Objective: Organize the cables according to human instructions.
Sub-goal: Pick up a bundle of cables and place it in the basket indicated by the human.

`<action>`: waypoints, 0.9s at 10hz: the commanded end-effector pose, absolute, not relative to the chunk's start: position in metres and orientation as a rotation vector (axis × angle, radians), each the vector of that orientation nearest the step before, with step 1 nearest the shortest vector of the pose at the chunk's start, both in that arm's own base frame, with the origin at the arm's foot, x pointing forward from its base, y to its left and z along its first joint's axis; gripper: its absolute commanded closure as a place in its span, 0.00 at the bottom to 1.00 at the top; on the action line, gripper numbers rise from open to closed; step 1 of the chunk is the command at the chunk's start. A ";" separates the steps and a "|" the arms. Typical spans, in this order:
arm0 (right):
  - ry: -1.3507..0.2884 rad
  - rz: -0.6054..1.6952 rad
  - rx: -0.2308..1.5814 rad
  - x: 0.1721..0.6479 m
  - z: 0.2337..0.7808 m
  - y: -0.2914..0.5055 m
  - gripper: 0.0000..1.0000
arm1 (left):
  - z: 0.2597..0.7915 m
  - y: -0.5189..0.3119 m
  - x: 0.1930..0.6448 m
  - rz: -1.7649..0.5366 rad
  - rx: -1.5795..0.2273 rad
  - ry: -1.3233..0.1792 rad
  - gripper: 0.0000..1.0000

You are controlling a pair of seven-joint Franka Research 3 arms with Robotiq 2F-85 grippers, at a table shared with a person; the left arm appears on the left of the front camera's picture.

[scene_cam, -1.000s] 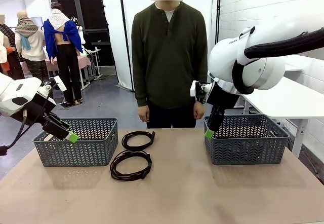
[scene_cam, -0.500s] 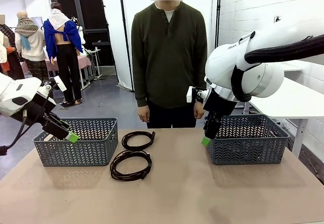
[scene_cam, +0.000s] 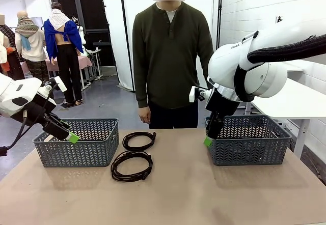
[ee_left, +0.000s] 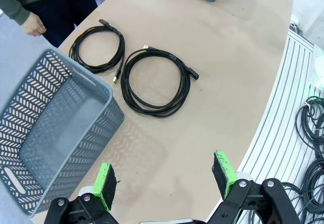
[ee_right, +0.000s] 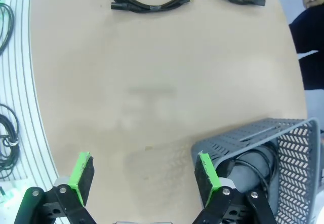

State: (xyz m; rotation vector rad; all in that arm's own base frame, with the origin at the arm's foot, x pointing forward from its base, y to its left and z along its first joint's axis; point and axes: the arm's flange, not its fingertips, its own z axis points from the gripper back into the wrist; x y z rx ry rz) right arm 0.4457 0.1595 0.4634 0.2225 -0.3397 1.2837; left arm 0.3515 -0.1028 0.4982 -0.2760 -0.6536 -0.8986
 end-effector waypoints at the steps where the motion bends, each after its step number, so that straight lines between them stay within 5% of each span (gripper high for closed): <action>1: -0.340 1.277 0.217 0.447 0.464 0.160 0.00 | 0.497 -0.101 0.353 -0.905 -0.291 -0.655 0.00; 9: -0.340 1.277 0.217 0.447 0.464 0.160 0.00 | 0.497 -0.101 0.353 -0.905 -0.291 -0.655 0.00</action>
